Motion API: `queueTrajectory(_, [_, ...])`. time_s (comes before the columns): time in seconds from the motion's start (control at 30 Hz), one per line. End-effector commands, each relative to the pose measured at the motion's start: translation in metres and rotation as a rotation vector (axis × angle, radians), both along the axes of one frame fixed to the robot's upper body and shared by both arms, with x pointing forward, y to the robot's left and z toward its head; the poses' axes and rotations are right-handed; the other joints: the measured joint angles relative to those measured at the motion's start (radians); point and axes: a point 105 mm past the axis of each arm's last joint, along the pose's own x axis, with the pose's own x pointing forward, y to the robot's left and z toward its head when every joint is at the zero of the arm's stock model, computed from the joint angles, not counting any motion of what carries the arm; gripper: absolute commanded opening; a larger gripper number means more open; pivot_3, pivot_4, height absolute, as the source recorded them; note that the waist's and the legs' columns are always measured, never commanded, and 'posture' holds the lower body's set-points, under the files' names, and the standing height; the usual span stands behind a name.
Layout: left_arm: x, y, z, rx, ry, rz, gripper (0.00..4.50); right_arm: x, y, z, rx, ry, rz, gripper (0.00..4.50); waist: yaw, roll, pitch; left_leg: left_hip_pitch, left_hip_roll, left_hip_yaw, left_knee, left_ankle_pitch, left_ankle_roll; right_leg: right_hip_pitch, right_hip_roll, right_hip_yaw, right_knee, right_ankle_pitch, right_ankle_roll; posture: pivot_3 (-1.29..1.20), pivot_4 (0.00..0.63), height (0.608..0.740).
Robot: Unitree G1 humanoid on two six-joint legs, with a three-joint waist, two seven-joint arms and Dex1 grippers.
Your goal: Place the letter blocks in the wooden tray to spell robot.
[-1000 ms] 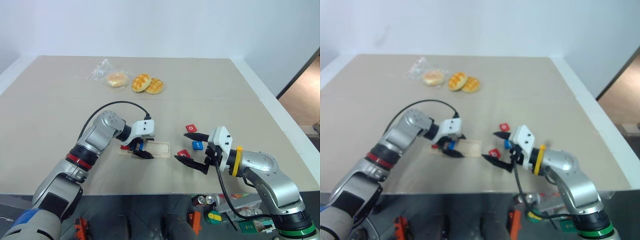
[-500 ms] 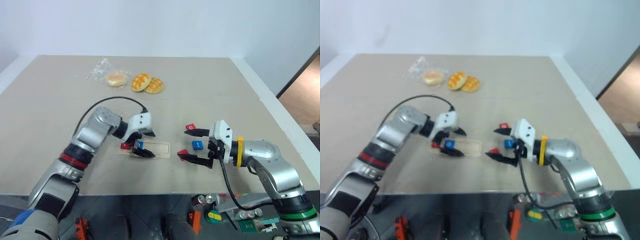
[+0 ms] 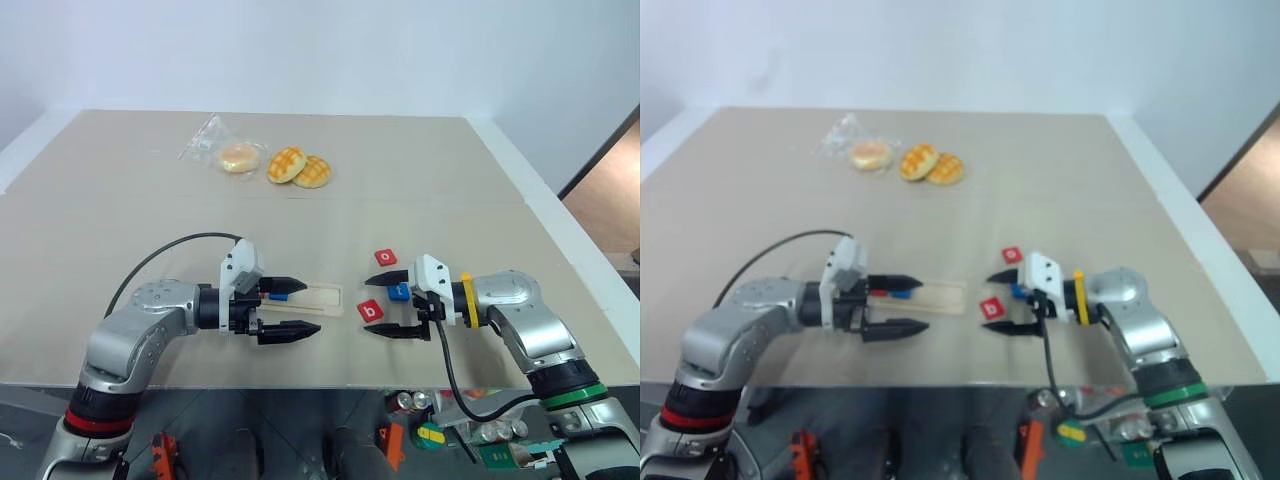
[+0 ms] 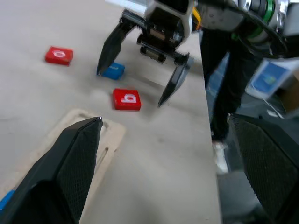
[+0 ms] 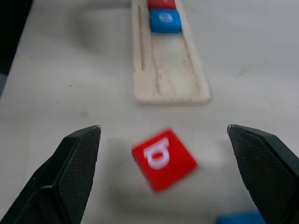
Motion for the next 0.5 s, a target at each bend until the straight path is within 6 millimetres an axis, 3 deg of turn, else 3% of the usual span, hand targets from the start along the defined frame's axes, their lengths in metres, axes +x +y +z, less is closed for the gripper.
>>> queueTrajectory(0.03, [-0.001, 0.000, 0.015, -0.052, -0.072, 0.058, 4.44, 0.003, 0.003, 0.006, 0.012, -0.028, 0.016, 4.50, 0.000, 0.000, 0.000, 0.000, 0.000, 0.000, 0.000, 0.000, 0.000, 0.000, 0.000, 0.000, 0.000, 0.000, 0.000, 0.00, 0.150, 0.740])
queueTrajectory(0.07, [0.000, 0.002, 0.014, -0.059, -0.083, 0.085, 4.48, 0.003, 0.004, 0.006, 0.018, -0.021, 0.015, 4.24, -0.001, 0.000, 0.000, 0.001, -0.001, 0.001, 0.000, 0.001, -0.001, 0.001, -0.001, 0.001, 0.000, -0.001, -0.002, 0.00, 0.150, 0.740])
queueTrajectory(0.23, [-0.009, 0.004, 0.002, -0.029, -0.091, 0.114, 4.48, 0.004, 0.003, -0.002, 0.011, -0.014, 0.002, 4.24, -0.003, 0.000, 0.000, 0.004, 0.000, 0.006, -0.002, 0.002, -0.003, 0.000, 0.000, 0.004, 0.000, 0.000, -0.003, 0.00, 0.150, 0.740])
queueTrajectory(0.5, [-0.008, -0.004, 0.000, -0.026, -0.089, 0.115, 4.48, 0.013, 0.004, -0.015, -0.002, -0.016, -0.020, 4.24, -0.003, 0.000, 0.000, 0.006, 0.000, 0.008, -0.004, 0.002, -0.003, 0.000, 0.000, 0.006, 0.000, 0.000, -0.003, 0.00, 0.150, 0.740])
